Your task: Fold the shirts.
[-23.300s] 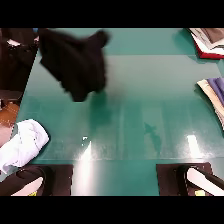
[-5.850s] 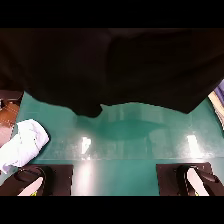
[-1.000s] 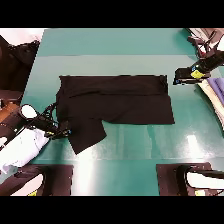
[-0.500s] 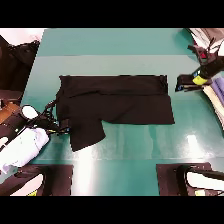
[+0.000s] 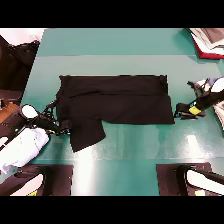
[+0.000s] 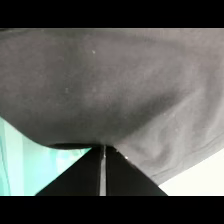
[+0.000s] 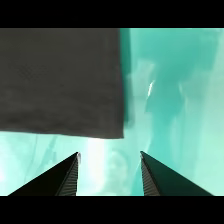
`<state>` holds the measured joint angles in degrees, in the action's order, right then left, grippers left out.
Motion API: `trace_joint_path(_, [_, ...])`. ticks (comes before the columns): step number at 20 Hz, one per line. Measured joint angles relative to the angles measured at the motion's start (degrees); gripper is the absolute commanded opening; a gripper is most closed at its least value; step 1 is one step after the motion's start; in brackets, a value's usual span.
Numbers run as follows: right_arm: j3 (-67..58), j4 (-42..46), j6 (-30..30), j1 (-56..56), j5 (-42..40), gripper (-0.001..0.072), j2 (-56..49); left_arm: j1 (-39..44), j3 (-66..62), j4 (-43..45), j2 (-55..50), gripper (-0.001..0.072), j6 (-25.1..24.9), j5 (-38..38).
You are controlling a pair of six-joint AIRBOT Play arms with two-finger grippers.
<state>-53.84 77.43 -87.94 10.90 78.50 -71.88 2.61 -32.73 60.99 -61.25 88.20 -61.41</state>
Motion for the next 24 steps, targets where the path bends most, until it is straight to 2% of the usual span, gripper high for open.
trace_joint_path(7, [5.3, -4.9, 1.2, 1.2, -7.3, 0.0433, -1.6, 0.0, -0.1, -0.1, 0.4, 0.0023, -0.1, -0.1])
trace_joint_path(8, [5.5, -5.7, 1.2, 1.2, -8.2, 0.0413, -1.6, 0.0, -0.2, -0.1, 0.4, 0.0023, -0.1, -0.1])
trace_joint_path(9, [5.6, -6.3, 1.4, 1.3, -9.1, 0.0271, -1.7, 0.0, -0.2, -0.1, 0.5, 0.0023, -0.1, -0.1])
trace_joint_path(10, [5.7, -6.5, 1.5, 1.3, -10.1, 0.0094, -1.9, 0.0, -0.2, -0.1, 0.5, 0.0023, -0.1, -0.1])
trace_joint_path(11, [5.9, -6.4, 1.6, 1.3, -10.7, 0.002, -1.9, 0.0, -0.2, -0.2, 0.5, 0.0023, -0.1, -0.1])
trace_joint_path(17, [6.0, -6.3, 3.6, 2.1, -8.4, 0.0019, 2.0, 0.0, -3.0, 0.3, 1.3, 0.0022, -1.1, -2.8])
trace_joint_path(24, [6.0, -5.4, 4.4, 10.8, 4.8, 0.0016, 17.0, 0.0, -8.6, -0.3, 13.1, 0.0021, -1.2, -13.0])
